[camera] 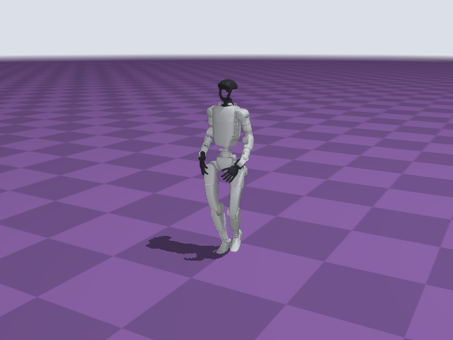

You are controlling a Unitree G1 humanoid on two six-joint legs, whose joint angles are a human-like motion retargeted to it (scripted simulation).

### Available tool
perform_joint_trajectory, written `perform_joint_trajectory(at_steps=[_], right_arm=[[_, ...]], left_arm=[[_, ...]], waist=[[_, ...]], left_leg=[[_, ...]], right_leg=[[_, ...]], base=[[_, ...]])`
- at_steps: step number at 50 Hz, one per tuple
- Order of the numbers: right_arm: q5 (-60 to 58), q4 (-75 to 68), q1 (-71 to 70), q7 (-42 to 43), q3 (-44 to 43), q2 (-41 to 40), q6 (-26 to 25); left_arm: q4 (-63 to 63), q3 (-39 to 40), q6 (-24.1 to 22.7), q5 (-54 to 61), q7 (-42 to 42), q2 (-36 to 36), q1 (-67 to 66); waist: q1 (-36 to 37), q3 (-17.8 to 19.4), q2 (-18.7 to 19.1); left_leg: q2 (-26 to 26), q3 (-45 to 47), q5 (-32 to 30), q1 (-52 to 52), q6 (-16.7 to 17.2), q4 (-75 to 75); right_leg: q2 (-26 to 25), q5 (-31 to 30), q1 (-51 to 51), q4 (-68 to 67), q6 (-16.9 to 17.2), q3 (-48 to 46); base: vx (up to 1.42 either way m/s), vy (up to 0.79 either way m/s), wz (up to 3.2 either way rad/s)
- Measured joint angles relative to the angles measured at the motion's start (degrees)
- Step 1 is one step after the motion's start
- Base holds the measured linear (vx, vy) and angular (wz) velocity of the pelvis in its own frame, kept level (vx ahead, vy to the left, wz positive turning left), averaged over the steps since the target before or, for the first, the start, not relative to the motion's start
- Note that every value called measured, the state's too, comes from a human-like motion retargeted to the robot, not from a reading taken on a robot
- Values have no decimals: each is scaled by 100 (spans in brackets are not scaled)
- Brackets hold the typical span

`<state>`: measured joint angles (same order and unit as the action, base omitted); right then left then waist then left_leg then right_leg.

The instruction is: Walk run

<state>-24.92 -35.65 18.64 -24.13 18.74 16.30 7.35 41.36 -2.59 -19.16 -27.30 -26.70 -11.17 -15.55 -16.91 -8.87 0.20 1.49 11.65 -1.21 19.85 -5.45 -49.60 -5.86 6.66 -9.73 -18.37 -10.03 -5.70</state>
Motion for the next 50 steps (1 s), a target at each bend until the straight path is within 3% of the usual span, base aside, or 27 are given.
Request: perform_joint_trajectory(at_steps=[2, 5, 7, 8, 10, 12, 13, 14, 15, 17, 20, 22, 25, 29, 32, 34, 35, 36, 37, 38, 39, 40, 41, 42, 44, 48, 50], right_arm=[[-274, 75, -95, 153, 89, 124, 15], [-660, 172, -184, 547, 232, 190, 362], [-862, 202, -175, 807, 174, 184, 558], [-927, 188, -183, 992, 78, 152, 568], [-916, 146, -255, 1277, 24, 80, 542], [-708, 154, -379, 1252, 180, 58, 527], [-612, 137, -409, 1120, 308, 15, 527], [-645, -32, -297, 917, 224, -67, 530], [-743, -277, -115, 679, 35, -169, 536], [-782, -511, -169, 454, -96, -223, 155], [-547, -412, 42, 14, 14, 2, 152], [-444, -141, 163, 528, -134, 85, 321], [141, 179, 333, 1815, -433, -81, 808], [116, 390, 432, 2719, -631, -56, 1199], [-219, 374, 459, 2612, -600, -63, 1028], [-249, 295, 456, 2336, -502, -111, 856], [-198, 262, 454, 2174, -467, -149, 767], [-58, 266, 489, 2065, -444, -190, 755], [90, 254, 518, 1972, -421, -253, 770], [252, 208, 539, 1913, -396, -359, 840], [442, 103, 468, 1835, -569, -466, 894], [646, -31, 351, 1749, -842, -575, 940], [722, -145, 227, 1690, -799, -573, 834], [769, -265, 113, 1603, -732, -553, 728], [660, -569, -99, 1226, -543, -432, 532], [85, -1116, -520, 264, -473, -239, 387], [-68, -1180, -661, 89, -313, -145, 432]], left_arm=[[-266, 51, -174, -398, 258, 12, 35], [-445, 109, -303, -608, 437, -8, 31], [-413, 182, -308, -399, 608, 131, -8], [-370, 202, -347, -238, 657, 192, 21], [-254, 294, -404, 137, 594, 269, 84], [-181, 401, -283, 500, 424, 282, 147], [-173, 482, -198, 607, 275, 242, 111], [-104, 402, -122, 572, 195, 289, -10], [-4, 243, -52, 467, 150, 378, -174], [312, 934, -77, 138, -95, 380, 94], [501, 488, 86, 74, 27, 365, -35], [562, 297, -131, 305, 280, 298, 37], [694, 227, -342, 279, 486, 292, 180], [583, 1, -348, 70, 409, 103, 284], [467, -87, -378, -22, 410, 21, 293], [552, -69, -402, -38, 329, -15, 330], [626, -64, -395, -47, 248, -42, 359], [693, -23, -361, -115, 100, -53, 334], [767, 38, -320, -217, -42, -54, 304], [853, 137, -267, -386, -173, -37, 264], [964, 150, -201, -581, -189, 34, 304], [1086, 120, -129, -788, -146, 132, 385], [1233, 266, -72, -822, -50, 239, 440], [1364, 386, -27, -820, 26, 324, 494], [1543, 500, 16, -671, 100, 380, 597], [1616, 574, 29, -588, 470, 403, 711], [1548, 664, -37, -565, 746, 398, 670]], waist=[[483, 90, -179], [1104, 266, -297], [1285, 376, -478], [1223, 468, -512], [1208, 699, -212], [1049, 831, 235], [790, 718, 174], [694, 486, 180], [680, 194, 218], [368, 174, 313], [400, 52, 341], [-100, 234, 373], [-632, 379, 362], [-1010, 463, 388], [-1196, 417, 336], [-1285, 232, 214], [-1348, 121, 177], [-1392, -22, 142], [-1422, -115, 176], [-1424, -110, 345], [-1365, -32, 426], [-1276, 82, 462], [-1283, 35, 375], [-1286, -7, 276], [-1170, -40, 72], [-576, 128, -117], [-358, 234, -225]], left_leg=[[52, 268, 175, 327, 125, 1484], [208, 318, 471, 326, 436, 3893], [323, 548, 733, 267, 406, 4729], [388, 491, 845, 212, 579, 4935], [25, 296, 968, 170, 942, 4906], [-548, -227, 7, 418, 267, 4035], [-560, -282, 71, 737, -649, 3148], [-503, -456, 335, 841, -955, 2571], [-413, -690, 700, 837, -955, 2150], [-530, -141, 1285, 912, -955, 1403], [-164, 116, 1407, -154, -932, 2092], [205, -192, 840, -838, -754, 2927], [530, -420, 116, -1768, -363, 3847], [618, -529, -153, -2864, -198, 4407], [702, -922, -179, -3266, -198, 4228], [763, -917, -329, -3487, -95, 3995], [754, -924, -497, -3568, 2, 3847], [741, -815, -944, -3596, 151, 3575], [626, -691, -1415, -3536, 336, 3170], [308, -536, -1934, -3301, 591, 2496], [26, -547, -2286, -2997, 812, 1675], [-238, -641, -2555, -2660, 1016, 780], [-48, -739, -2620, -2382, 1152, 354], [142, -813, -2521, -2116, 1206, 15], [367, -737, -1706, -1584, 945, -253], [-110, -192, -334, -472, 719, 85], [-302, 226, -46, -192, 567, 882]], right_leg=[[137, -1407, 644, 511, 357, -489], [-7, -3258, 1564, 898, 1197, -549], [275, -3666, 1903, 395, 1705, -681], [332, -3666, 1925, -169, 1858, -734], [-249, -3666, 2065, -784, 1843, -403], [-770, -3340, 2158, -1005, 1455, -605], [-726, -3050, 1969, -1328, 1092, -998], [-628, -2563, 1627, -1942, 822, -1246], [-504, -1979, 1209, -2701, 598, -1422], [-302, -1107, 65, -3588, 695, -394], [-35, -608, -590, -2735, 577, 25], [392, -515, -872, -1796, 523, -460], [591, -633, -1150, -100, 880, -478], [505, -414, -1594, 1413, 1563, 311], [707, -158, -1820, 1727, 1774, -166], [964, -307, -1929, 1291, 1413, -736], [1109, -642, -1986, 949, 1070, -986], [1311, -1456, -1986, 750, 720, -1546], [1159, -1771, -2018, 476, 458, -1289], [296, -1089, -2117, 51, 374, 600], [312, -747, -2125, -348, 320, 594], [767, -576, -2088, -733, 281, -361], [768, -450, -1893, -707, 166, -526], [782, -359, -1709, -665, 95, -601], [734, -328, -1384, -488, 78, -391], [419, -775, -600, 475, 161, 10], [290, -969, -251, 845, 119, 105]], base=[[179, -30, -63], [182, -31, -87], [160, -26, 1], [166, -26, 55], [190, -32, 21], [205, -71, -23], [201, -74, 6], [231, -24, 24], [216, 32, 5], [151, 13, -43], [123, -8, 14], [101, -3, 171], [127, -18, 150], [125, -36, 99], [128, -54, 84], [127, -61, 78], [139, -73, 81], [137, -77, 75], [131, -78, 60], [122, -67, 75], [107, -50, 103], [85, -37, 76], [76, -36, 26], [80, -39, -38], [81, -30, -79], [68, -25, -108], [56, -22, -122]])
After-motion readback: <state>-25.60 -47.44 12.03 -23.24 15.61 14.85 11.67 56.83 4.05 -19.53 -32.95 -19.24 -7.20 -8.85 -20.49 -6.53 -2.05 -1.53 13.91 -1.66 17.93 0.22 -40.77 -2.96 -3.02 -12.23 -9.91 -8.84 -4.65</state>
